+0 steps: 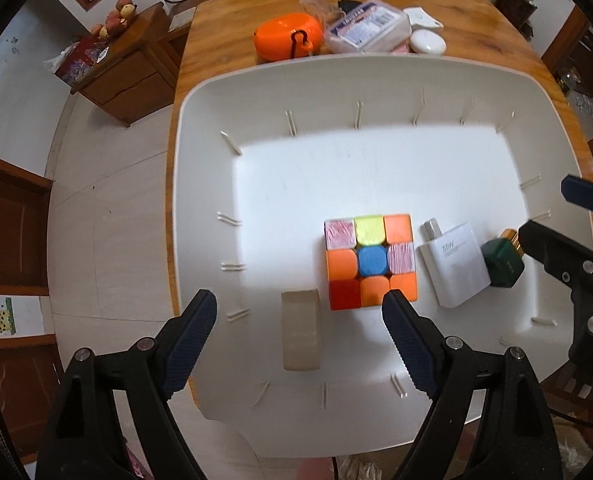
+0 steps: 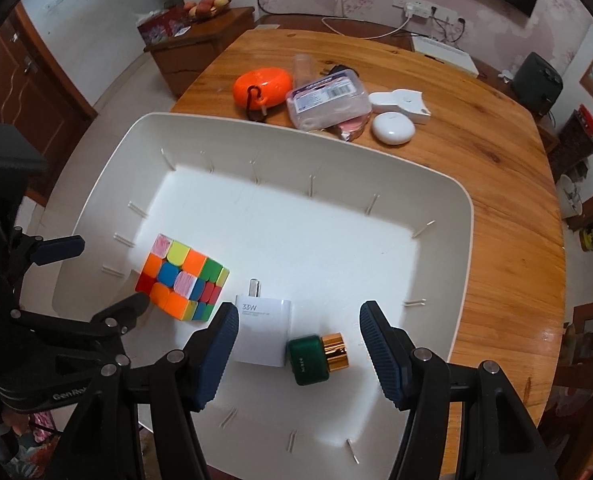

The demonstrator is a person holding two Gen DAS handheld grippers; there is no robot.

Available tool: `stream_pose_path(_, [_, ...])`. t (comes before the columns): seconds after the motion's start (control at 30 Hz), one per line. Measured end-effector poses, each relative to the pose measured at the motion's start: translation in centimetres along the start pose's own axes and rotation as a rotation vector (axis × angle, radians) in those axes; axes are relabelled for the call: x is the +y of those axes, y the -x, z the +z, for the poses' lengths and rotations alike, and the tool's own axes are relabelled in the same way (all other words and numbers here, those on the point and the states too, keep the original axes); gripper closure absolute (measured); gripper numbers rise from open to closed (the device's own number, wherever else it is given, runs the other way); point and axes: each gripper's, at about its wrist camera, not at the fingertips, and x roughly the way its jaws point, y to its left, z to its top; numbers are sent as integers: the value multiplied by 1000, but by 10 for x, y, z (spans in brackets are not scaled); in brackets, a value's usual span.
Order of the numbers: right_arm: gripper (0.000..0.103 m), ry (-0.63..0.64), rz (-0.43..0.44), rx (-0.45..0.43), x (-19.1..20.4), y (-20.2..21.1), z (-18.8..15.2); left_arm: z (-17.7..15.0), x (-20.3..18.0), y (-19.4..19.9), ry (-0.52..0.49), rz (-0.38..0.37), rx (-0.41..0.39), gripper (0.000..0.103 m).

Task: Organize rigid objects
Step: 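Grasp the orange round case with the left tool while the right tool grasps the clear plastic box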

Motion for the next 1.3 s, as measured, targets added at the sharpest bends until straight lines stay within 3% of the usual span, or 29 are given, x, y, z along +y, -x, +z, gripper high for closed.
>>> stream_pose_path(0.4, [39, -92, 24, -14, -16, 9, 9, 59, 40, 34, 2, -14, -61, 16])
stream_pose_path(0.7, [39, -162, 7, -59, -32, 23, 43, 121, 69, 47, 30, -39, -98, 16])
stream_pose_path(0.87, [39, -188, -12, -80, -40, 23, 73, 167, 85, 40, 65, -97, -83, 16])
stream_pose_path(1.0, [39, -235, 20, -72, -47, 14, 102, 202, 94, 30, 87, -141, -61, 16])
stream_pose_path(1.3, [39, -423, 113, -19, -71, -24, 158, 254, 93, -18, 104, -122, 8, 16])
